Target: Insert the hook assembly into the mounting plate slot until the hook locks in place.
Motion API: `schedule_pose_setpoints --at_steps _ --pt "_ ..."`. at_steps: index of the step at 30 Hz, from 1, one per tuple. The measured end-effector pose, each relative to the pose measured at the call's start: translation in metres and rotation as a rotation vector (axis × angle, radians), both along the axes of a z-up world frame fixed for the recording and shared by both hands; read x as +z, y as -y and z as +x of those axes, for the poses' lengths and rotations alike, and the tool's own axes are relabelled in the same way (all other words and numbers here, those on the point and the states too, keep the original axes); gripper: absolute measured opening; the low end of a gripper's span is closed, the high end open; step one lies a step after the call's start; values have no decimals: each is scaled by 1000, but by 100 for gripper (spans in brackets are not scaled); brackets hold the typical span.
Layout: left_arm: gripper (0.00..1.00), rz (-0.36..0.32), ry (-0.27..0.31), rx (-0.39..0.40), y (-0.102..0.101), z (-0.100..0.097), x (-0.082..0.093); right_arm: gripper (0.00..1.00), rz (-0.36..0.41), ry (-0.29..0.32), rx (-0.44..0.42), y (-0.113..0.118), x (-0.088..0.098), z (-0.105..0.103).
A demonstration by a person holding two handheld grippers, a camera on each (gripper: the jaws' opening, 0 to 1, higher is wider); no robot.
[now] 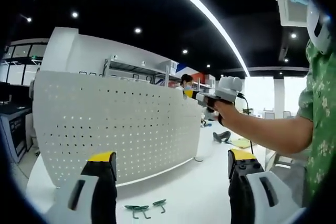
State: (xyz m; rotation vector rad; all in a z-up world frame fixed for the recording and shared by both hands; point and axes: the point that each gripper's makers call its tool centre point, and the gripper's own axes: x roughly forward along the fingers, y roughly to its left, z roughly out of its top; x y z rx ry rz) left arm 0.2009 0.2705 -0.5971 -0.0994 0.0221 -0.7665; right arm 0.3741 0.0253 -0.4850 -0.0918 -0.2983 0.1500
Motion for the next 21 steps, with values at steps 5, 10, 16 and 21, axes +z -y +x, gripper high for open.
schedule_pose_setpoints --at_steps 5,10,16,21 --pt "90 6 -7 5 -1 1 -3 1 -1 9 -4 -1 2 7" --pt "89 9 -9 11 -3 1 -3 1 1 6 -10 1 -2 15" --pt "89 7 -12 22 -7 2 -4 1 -9 12 -8 -2 -1 18" --pt "89 8 -11 21 -6 2 -4 1 -23 14 -15 -3 -4 24"
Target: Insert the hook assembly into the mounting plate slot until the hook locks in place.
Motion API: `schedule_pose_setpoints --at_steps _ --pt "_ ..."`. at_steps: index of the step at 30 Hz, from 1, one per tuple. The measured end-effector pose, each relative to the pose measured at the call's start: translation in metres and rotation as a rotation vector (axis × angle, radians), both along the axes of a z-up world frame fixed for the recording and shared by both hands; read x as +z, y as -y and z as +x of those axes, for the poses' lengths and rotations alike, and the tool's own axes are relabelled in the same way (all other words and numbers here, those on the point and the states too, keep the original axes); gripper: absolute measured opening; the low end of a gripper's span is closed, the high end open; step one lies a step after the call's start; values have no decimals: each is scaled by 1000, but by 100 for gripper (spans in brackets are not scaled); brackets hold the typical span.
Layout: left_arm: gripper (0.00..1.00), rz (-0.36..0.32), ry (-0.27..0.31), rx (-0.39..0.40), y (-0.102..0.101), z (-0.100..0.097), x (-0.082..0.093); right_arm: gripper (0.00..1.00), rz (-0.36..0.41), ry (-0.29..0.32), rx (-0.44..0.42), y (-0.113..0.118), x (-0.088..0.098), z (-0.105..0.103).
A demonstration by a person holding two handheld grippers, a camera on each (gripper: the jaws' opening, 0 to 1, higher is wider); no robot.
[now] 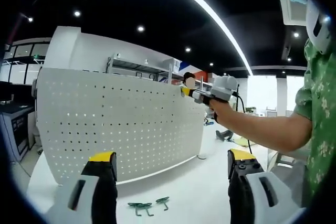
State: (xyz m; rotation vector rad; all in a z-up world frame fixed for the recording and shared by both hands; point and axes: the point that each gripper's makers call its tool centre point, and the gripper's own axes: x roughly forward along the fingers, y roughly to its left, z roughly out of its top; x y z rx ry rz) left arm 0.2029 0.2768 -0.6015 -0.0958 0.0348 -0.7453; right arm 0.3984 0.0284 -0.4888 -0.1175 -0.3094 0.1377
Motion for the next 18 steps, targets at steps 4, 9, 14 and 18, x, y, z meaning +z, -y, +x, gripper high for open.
schedule_pose_setpoints --at_steps 4,9,14,18 --pt "89 5 -2 1 -1 0 0 1 1 -4 -9 2 -3 3" --pt "89 7 -1 3 -3 1 0 1 -11 3 -9 2 -2 5" --pt "89 8 -2 0 -2 1 0 1 -13 -1 -10 1 -3 7" --pt "88 10 -1 -1 -2 1 0 1 -14 -6 -11 1 -5 9"
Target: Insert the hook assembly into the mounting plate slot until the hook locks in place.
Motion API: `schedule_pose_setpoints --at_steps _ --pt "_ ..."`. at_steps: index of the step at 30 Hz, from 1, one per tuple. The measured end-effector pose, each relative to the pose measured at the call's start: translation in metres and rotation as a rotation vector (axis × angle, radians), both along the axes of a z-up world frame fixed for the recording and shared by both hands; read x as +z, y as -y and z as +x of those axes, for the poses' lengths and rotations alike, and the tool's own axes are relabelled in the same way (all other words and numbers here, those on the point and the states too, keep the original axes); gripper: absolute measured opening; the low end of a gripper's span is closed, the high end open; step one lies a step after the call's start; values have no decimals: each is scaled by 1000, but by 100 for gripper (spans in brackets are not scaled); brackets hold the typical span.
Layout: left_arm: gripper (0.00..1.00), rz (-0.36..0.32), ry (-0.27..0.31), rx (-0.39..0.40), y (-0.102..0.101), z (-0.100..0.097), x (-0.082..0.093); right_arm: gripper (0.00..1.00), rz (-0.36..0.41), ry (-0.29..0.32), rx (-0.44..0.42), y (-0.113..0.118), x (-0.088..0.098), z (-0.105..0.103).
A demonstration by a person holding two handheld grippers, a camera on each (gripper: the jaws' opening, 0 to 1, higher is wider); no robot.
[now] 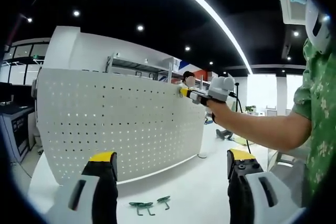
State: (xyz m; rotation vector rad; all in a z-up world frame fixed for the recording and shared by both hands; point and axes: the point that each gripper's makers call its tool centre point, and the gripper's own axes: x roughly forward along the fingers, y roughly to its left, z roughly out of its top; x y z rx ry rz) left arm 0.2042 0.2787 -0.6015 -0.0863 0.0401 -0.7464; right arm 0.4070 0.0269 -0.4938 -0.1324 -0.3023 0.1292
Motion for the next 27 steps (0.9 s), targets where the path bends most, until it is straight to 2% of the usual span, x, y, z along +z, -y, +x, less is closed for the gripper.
schedule_pose_setpoints --at_steps 17,27 --pt "88 5 -3 5 -2 -1 -1 1 11 -8 -7 -1 -7 0" --pt "87 8 -4 7 -4 0 -1 1 19 15 -14 -1 -7 0"
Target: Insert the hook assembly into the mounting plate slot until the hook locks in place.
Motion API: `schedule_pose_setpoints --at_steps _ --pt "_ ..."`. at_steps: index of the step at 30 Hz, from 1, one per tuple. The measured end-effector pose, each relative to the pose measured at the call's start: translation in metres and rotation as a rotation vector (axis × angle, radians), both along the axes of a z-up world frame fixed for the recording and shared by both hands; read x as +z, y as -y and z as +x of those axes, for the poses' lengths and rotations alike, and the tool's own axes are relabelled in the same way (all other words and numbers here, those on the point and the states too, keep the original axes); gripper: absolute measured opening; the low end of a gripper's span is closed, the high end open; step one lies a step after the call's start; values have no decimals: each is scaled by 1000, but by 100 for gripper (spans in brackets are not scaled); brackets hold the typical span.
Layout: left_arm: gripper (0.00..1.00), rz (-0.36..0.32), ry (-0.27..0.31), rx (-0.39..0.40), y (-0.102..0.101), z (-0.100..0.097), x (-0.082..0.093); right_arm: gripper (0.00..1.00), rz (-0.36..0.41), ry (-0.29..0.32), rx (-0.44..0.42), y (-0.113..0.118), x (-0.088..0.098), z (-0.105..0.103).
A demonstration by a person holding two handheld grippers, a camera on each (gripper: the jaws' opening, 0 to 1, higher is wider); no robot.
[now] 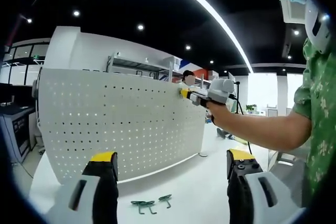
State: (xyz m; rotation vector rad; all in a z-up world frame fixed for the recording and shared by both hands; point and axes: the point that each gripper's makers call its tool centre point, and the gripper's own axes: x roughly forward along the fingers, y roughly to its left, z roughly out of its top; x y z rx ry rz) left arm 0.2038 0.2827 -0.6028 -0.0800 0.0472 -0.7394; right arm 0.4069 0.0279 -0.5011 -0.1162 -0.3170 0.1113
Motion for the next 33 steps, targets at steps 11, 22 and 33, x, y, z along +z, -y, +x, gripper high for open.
schedule_pose_setpoints --at_steps 11,22,33 --pt "87 4 -3 -1 -1 1 0 1 -9 33 -9 1 -3 -1" --pt "87 7 -11 -1 -1 2 -3 1 15 59 -2 1 -3 -1" --pt "87 12 -16 2 -3 3 -5 1 -15 107 -20 0 -3 -2"
